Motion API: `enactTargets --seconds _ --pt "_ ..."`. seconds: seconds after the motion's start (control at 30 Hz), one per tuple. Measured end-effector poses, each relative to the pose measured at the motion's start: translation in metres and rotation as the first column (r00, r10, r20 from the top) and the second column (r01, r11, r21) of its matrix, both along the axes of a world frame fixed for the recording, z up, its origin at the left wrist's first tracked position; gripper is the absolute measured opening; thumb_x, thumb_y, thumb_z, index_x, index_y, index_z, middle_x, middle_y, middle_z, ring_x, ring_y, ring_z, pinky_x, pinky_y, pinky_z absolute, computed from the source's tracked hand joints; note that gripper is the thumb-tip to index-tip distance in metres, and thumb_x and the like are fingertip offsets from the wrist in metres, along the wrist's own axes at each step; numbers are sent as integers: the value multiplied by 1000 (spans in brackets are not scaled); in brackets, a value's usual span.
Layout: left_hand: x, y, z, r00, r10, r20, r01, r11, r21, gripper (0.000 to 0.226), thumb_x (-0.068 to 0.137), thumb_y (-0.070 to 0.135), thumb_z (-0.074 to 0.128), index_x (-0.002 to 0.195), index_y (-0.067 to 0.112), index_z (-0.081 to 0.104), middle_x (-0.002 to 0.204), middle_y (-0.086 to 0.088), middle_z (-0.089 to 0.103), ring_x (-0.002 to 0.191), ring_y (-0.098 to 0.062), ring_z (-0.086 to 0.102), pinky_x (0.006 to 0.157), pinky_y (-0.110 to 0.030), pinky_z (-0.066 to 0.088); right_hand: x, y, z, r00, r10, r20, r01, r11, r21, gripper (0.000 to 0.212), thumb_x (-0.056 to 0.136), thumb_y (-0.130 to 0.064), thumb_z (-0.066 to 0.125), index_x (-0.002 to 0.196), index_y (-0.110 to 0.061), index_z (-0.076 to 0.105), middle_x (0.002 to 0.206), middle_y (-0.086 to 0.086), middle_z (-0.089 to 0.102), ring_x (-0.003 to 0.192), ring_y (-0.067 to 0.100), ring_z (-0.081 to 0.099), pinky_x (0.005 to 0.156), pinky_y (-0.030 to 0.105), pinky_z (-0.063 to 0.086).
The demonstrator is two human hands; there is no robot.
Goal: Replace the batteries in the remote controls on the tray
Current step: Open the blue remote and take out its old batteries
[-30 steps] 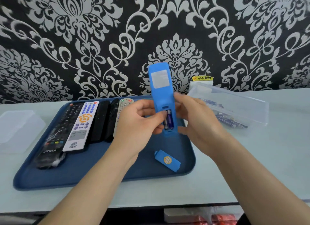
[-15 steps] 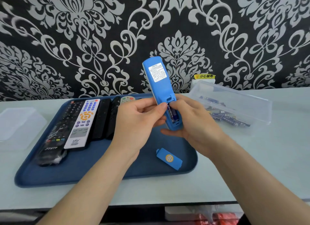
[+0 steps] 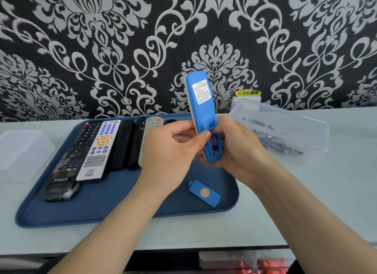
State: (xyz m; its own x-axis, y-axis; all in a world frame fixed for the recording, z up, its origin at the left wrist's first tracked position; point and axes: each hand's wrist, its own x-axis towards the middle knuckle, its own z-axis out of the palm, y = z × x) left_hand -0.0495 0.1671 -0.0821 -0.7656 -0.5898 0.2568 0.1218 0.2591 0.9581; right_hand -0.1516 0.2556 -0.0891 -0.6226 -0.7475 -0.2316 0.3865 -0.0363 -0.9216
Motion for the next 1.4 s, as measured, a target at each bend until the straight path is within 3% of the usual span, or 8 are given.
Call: enactTargets --seconds 0.27,0.43,0.57,0.63,0.8,0.93,1.07,1.4 --pt "-4 -4 -3 962 262 -82 -274 906 -322 55 76 14 78 120 34 52 108 14 56 79 -15 61 76 -38 56 1 1 -1 990 96 -106 -94 995 26 32 88 5 39 99 -6 66 82 12 63 72 21 60 63 30 56" --pt "0 -19 -1 979 199 -43 -113 356 -928 48 85 17 60 133 21 56 138 1 53 126 -20 46 105 -45 36 -2 12 13 786 89 -612 -88 996 32 27 88 8 56 105 -5 71 89 27 65 78 20 58 80 40 60" --pt "5 -12 6 1000 -5 -10 -1 856 -517 37 94 15 55 124 36 61 107 21 69 98 1 64 87 -23 51 -4 13 21 798 -233 -556 158 971 -180 7 91 -9 67 91 -7 73 67 -3 67 58 2 57 57 17 49" --pt "3 -6 5 999 1 -43 -17 934 -356 34 94 12 57 113 39 64 98 24 71 91 1 66 80 -18 54 -2 7 17 828 -282 -485 228 959 -169 22 96 -23 62 84 -8 72 70 5 68 66 10 60 65 36 56" --pt "0 -5 0 990 106 -92 -140 767 -626 32 81 15 69 113 15 70 112 5 65 99 -3 61 86 -18 51 10 -4 8 948 -200 -249 168 975 -143 23 103 -28 49 98 -13 66 89 14 65 84 26 61 82 50 53" --pt "2 -13 2 987 146 -64 -142 618 -773 37 76 16 69 113 10 71 120 -1 65 107 -13 60 97 -24 44 10 1 14 988 -67 -143 47 989 -137 31 106 -28 39 106 -17 69 75 7 69 61 15 64 51 29 54" --pt "2 -17 3 987 158 -24 -94 453 -887 40 71 16 68 110 7 70 118 -5 68 103 -18 61 86 -32 50 12 0 12 991 16 -136 -33 992 -124 31 106 -23 38 116 -22 67 92 20 69 75 27 61 58 36 52" --pt "1 -23 7 986 159 56 -11 393 -919 29 66 21 76 93 15 69 85 5 72 67 -16 66 55 -30 52 11 0 8 988 97 -122 -109 990 -93 34 106 -14 33 114 -15 66 87 15 64 72 25 56 55 34 46"
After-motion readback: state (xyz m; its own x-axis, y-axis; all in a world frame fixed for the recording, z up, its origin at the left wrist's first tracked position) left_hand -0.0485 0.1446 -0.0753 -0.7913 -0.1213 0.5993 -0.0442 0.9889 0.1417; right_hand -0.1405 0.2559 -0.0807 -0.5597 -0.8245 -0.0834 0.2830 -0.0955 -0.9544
